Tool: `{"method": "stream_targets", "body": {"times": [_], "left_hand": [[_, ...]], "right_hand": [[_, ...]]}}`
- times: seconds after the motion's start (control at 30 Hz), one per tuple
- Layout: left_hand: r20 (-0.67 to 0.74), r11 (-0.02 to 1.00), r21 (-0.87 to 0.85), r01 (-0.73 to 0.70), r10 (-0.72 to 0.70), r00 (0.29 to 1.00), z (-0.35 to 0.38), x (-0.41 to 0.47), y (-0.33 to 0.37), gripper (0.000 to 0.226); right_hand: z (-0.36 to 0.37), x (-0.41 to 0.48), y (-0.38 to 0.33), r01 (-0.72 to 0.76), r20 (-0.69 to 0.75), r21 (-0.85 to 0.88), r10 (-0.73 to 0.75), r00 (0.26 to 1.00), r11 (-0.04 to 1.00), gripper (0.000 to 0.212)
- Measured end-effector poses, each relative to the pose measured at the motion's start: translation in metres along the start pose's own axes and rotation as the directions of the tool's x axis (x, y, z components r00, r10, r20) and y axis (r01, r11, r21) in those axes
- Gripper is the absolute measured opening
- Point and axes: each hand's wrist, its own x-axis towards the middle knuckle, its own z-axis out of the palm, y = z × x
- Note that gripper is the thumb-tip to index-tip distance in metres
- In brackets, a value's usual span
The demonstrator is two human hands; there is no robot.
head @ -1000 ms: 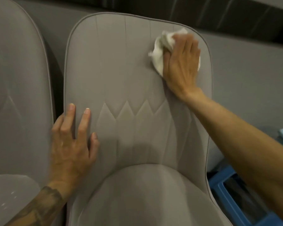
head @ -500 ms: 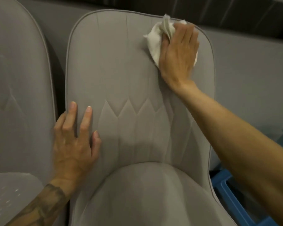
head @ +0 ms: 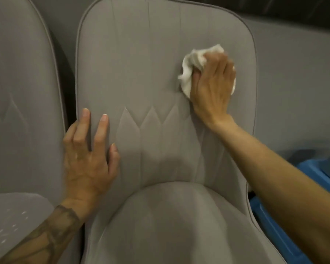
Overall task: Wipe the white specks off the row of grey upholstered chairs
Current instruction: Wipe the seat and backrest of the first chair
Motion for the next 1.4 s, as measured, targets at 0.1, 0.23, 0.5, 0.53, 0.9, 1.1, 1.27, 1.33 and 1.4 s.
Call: {"method": "stream_targets", "body": {"times": [0.1,0.23,0.5,0.53,0.9,1.1,1.27,1.33,1.4], "left_hand": [[-0.002,1.0,-0.001,-0.01,0.01,1.0,0.001,0.001,-0.001,0.06],[0.0,1.0,0.001,-0.012,0.012,1.0,-0.001,0.001,0.0,0.06],[0.004,1.0,0.011,0.001,-0.001,1.0,-0.002,0.0,0.002,0.06],[0.0,1.0,0.013,0.001,-0.001,1.0,-0.002,0.0,0.001,0.06],[-0.011,1.0,0.012,-0.007,0.007,1.0,-0.003,0.001,0.002,0.06],[-0.013,1.0,0.008,-0.007,0.007,1.0,-0.002,0.001,0.001,0.06],[-0.006,1.0,0.009,-0.001,0.001,1.0,-0.003,0.002,0.002,0.06],[0.004,1.0,0.004,-0.005,0.005,1.0,-0.003,0.002,0.002,0.06],[0.004,1.0,-0.005,0.0,0.0,1.0,-0.003,0.002,0.002,0.06]], "right_hand": [[0.003,-0.009,-0.007,-0.062,-0.053,-0.007,0.062,0.997,0.998,0.028],[-0.024,-0.126,-0.008,0.203,0.291,0.1,-0.224,0.93,0.974,0.038],[-0.021,-0.107,0.013,0.304,0.282,0.068,-0.31,0.908,0.95,0.033],[-0.016,-0.09,0.009,0.198,0.22,0.043,-0.203,0.954,0.979,0.028],[-0.047,-0.19,0.023,0.684,0.494,0.226,-0.687,0.533,0.694,0.032],[-0.026,-0.173,0.005,0.396,0.341,0.1,-0.406,0.848,0.913,0.03],[-0.041,-0.191,0.017,0.792,0.458,0.262,-0.794,0.4,0.551,0.035],[-0.036,-0.163,0.017,0.743,0.418,0.215,-0.748,0.516,0.633,0.036],[-0.023,-0.119,0.012,0.554,0.301,0.148,-0.571,0.764,0.819,0.029]]}}
